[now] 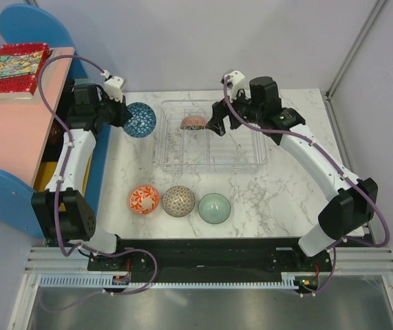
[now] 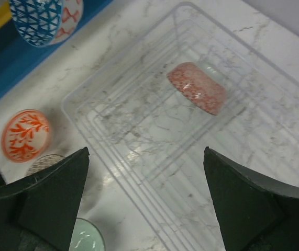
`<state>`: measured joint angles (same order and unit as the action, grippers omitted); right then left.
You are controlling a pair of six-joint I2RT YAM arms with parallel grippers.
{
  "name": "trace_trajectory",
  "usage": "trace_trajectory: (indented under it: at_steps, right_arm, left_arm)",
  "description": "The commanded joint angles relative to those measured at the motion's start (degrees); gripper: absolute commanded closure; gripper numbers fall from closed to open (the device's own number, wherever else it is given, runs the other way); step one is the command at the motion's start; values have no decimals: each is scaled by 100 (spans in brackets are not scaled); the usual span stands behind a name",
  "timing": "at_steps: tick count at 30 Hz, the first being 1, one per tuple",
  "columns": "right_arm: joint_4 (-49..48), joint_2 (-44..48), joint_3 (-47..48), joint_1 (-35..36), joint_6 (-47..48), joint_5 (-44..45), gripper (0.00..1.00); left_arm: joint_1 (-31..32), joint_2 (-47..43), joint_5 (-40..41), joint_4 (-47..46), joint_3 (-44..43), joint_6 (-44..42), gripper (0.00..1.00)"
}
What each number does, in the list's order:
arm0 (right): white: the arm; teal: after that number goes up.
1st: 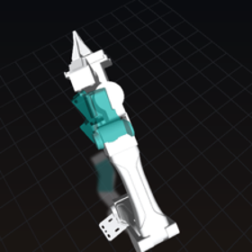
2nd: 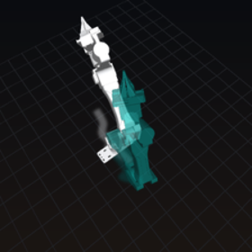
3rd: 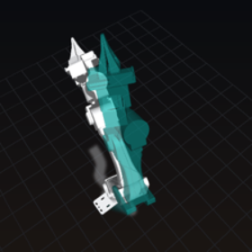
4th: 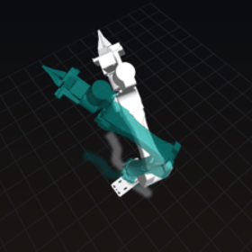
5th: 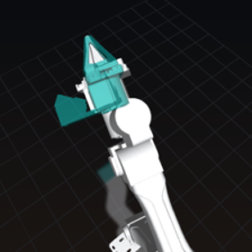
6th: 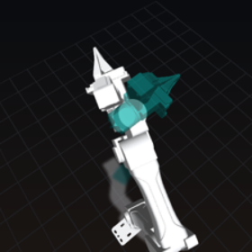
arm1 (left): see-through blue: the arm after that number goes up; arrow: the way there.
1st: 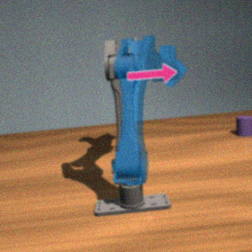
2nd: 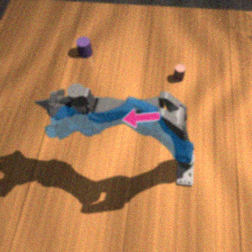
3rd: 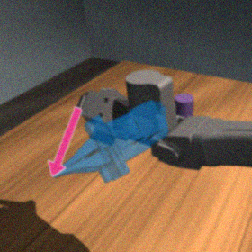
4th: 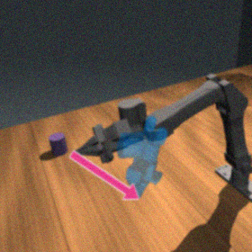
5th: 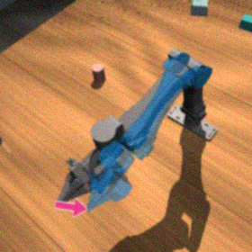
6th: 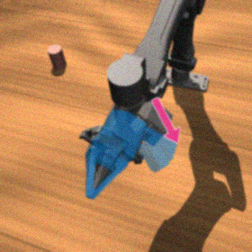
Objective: Load the bowls into the dish rack
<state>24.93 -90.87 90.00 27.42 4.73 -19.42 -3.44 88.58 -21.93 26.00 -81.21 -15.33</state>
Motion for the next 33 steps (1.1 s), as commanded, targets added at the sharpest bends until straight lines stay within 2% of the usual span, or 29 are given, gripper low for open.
trace_trajectory:
  at_steps: [1, 3, 6, 10, 13, 22, 26, 33]
  right_arm:
    - [-1030, -45, -253, -306, -1639, -2405, 2]
    - [-1401, -71, -481, -386, -2280, -2837, 2]
    - [-2060, 25, -807, -457, -2669, -3155, 2]
    - [-2614, -36, -1194, -483, -3153, -3690, 2]
    - [-2730, -176, -1388, -483, -3172, -3849, 2]
    - [-2941, -563, -1432, -483, -3426, -4404, 2]
    - [-3475, -686, -1537, -483, -3943, -4640, 3]
    - [-3670, -766, -1503, -396, -4147, -4905, 2]
  left_arm:
    - [535, -508, -1884, -165, 464, -206, 98]
    - [948, -543, -1876, -165, 597, -409, 98]
    - [1257, -464, -2148, -165, 703, -409, 98]
    - [1443, -315, -2761, -165, 624, -383, 98]
    - [1574, -376, -3017, -165, 554, -339, 98]
    - [1891, -613, -3106, -367, 492, -163, 98]
    - [1996, -605, -3080, -420, 501, -154, 98]
    - [2093, -569, -2975, -420, 483, -198, 98]
